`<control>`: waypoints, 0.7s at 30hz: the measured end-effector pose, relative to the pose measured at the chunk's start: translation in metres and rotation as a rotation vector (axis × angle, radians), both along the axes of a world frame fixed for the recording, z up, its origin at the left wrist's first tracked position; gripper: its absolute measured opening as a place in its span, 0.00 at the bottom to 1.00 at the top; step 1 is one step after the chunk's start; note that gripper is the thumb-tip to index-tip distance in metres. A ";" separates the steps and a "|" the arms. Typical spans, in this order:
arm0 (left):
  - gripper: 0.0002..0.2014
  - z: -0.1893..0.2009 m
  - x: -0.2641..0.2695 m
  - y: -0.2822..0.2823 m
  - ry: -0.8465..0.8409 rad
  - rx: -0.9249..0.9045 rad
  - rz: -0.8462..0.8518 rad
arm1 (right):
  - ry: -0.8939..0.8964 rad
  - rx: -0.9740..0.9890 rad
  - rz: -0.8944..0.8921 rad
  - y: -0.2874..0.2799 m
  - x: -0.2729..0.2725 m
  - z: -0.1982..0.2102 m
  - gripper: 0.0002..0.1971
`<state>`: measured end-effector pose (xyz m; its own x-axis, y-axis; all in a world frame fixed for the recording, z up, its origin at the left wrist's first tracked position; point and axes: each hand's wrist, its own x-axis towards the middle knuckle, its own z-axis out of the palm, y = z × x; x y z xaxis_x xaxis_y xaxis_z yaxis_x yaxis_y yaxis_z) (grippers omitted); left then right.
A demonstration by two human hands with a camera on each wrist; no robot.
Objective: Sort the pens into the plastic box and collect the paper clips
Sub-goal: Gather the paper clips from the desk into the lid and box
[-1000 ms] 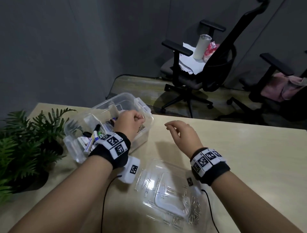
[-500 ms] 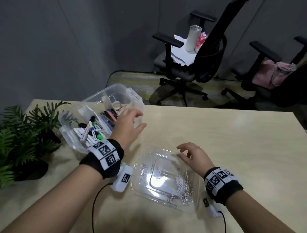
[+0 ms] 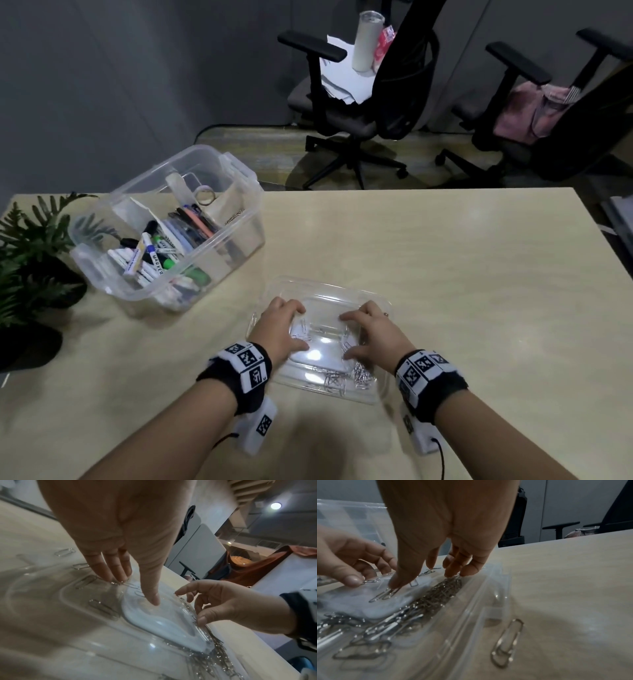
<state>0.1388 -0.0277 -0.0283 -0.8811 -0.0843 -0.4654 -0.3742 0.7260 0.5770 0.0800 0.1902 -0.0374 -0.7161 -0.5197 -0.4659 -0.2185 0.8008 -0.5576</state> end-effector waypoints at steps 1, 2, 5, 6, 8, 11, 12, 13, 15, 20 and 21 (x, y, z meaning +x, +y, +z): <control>0.28 -0.003 -0.001 0.000 0.012 0.011 0.004 | 0.001 -0.022 -0.024 -0.002 -0.001 -0.001 0.33; 0.25 -0.005 -0.003 -0.001 0.022 0.023 0.006 | 0.004 -0.037 -0.046 -0.004 -0.003 -0.001 0.30; 0.20 -0.008 -0.008 -0.004 0.046 0.069 0.013 | 0.010 -0.062 -0.093 -0.009 -0.007 -0.002 0.20; 0.18 -0.009 -0.010 -0.005 0.051 0.082 0.015 | 0.020 -0.078 -0.109 -0.011 -0.008 -0.003 0.16; 0.14 -0.011 -0.013 -0.007 0.062 0.093 0.015 | 0.030 -0.104 -0.137 -0.015 -0.010 -0.002 0.09; 0.11 -0.015 -0.018 -0.008 0.094 0.104 0.036 | 0.026 -0.088 -0.144 -0.019 -0.014 0.000 0.05; 0.10 -0.016 -0.019 -0.009 0.099 0.105 0.044 | 0.023 -0.078 -0.141 -0.020 -0.015 0.001 0.06; 0.09 -0.017 -0.019 -0.009 0.102 0.106 0.052 | 0.016 -0.074 -0.141 -0.021 -0.015 0.002 0.07; 0.08 -0.018 -0.020 -0.009 0.106 0.105 0.076 | -0.010 -0.076 -0.153 -0.022 -0.017 0.002 0.09; 0.09 -0.019 -0.023 -0.008 0.117 0.048 0.086 | -0.001 -0.045 -0.153 -0.025 -0.016 0.000 0.08; 0.08 -0.018 -0.023 -0.008 0.107 0.036 0.088 | 0.003 -0.056 -0.164 -0.025 -0.015 -0.001 0.08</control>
<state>0.1156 -0.0354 -0.0465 -0.9160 -0.1483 -0.3728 -0.3701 0.6712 0.6422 0.0651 0.1651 -0.0380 -0.7945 -0.4210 -0.4376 -0.0892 0.7938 -0.6016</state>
